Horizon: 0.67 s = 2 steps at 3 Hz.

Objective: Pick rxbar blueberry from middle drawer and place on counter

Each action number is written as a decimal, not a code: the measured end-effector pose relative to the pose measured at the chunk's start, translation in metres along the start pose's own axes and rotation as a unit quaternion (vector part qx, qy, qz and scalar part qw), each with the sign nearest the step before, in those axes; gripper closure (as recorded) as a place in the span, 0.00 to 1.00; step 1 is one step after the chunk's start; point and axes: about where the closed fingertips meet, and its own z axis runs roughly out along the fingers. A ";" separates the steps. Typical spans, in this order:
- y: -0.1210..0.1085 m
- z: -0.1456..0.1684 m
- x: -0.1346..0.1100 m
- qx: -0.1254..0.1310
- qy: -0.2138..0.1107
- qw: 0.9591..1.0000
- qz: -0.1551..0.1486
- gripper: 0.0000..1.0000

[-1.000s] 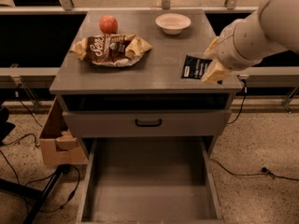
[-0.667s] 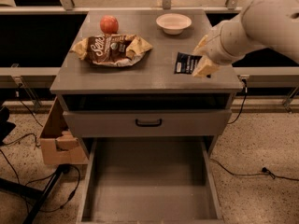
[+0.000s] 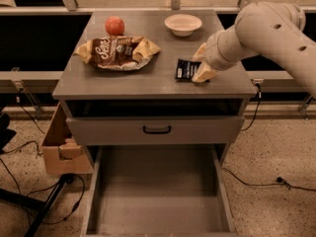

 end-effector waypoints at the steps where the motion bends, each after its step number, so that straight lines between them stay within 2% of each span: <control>1: 0.001 0.002 0.000 -0.001 -0.001 1.000 0.000 0.59; 2: 0.002 0.005 -0.001 -0.004 -0.002 1.000 -0.001 0.28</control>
Offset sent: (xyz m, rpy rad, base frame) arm 0.0006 0.0012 -0.0021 0.0005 0.0027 0.0024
